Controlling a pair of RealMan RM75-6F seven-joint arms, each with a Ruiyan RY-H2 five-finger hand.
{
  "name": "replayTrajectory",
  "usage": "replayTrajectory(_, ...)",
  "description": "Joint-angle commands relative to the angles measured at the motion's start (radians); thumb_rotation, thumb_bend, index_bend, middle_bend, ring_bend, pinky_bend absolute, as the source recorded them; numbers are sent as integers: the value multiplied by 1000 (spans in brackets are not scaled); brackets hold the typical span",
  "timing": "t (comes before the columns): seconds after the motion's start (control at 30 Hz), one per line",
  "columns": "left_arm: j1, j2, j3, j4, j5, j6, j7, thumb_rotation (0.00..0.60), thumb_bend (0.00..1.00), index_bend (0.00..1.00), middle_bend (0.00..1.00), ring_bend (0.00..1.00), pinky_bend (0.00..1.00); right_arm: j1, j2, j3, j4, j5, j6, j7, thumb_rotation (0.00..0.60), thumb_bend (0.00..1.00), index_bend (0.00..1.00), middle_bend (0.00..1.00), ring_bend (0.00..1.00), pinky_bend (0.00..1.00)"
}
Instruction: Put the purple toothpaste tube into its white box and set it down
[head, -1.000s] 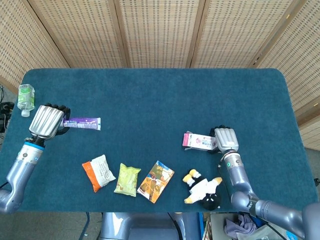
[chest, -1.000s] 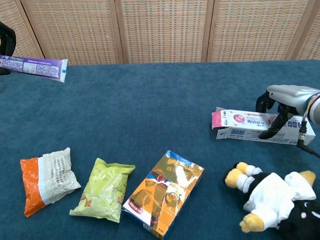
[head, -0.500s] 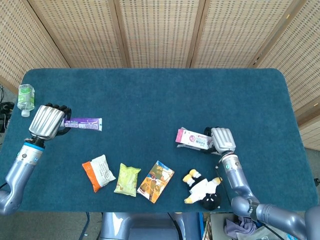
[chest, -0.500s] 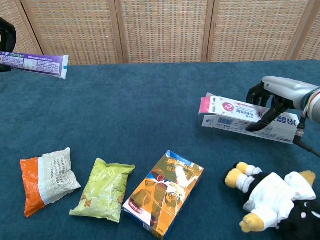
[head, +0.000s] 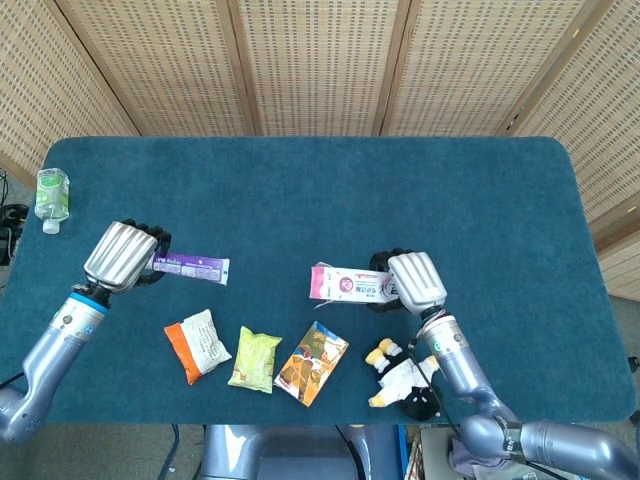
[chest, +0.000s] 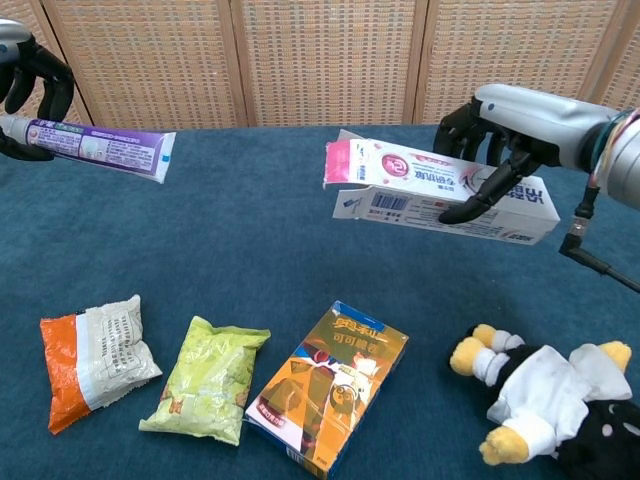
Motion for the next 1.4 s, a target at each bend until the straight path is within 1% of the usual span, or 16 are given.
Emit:
replayTrajectory(0.03, -22, 12, -6, -72, -24, -31, 39, 600, 241, 809, 704, 599, 564, 15, -14, 4, -15, 22, -4, -24, 600, 38, 590, 536, 417, 467)
replayTrajectory(0.33, -48, -6, -27, -170, -76, -24, 149, 600, 242, 809, 706, 601, 564, 39, -39, 10, -20, 79, -4, -70, 600, 37, 596, 537, 417, 467)
replayTrajectory(0.47, -62, -9, -24, -215, -118, -33, 224, 600, 241, 809, 708, 602, 566, 51, -49, 11, -8, 93, -5, -86, 600, 38, 596, 535, 417, 467)
replayTrajectory(0.63, -70, -16, -22, -243, -157, -26, 289, 600, 241, 809, 713, 605, 568, 57, -56, 10, -2, 101, -4, -89, 600, 38, 596, 535, 417, 467)
replayTrajectory(0.97, -92, -42, -18, -264, -260, -12, 396, 600, 242, 809, 713, 606, 570, 62, -47, 8, -20, 105, 5, -98, 600, 38, 596, 535, 417, 467)
replayTrajectory(1.13, -104, -60, -17, -266, -297, -3, 420, 600, 242, 809, 713, 606, 570, 68, -43, 7, -36, 110, 9, -110, 600, 38, 596, 535, 417, 467)
replayTrajectory(1.4, -124, -102, -14, -254, -326, 9, 436, 600, 241, 809, 713, 606, 570, 76, -39, 3, -51, 124, 13, -127, 600, 38, 596, 535, 417, 467)
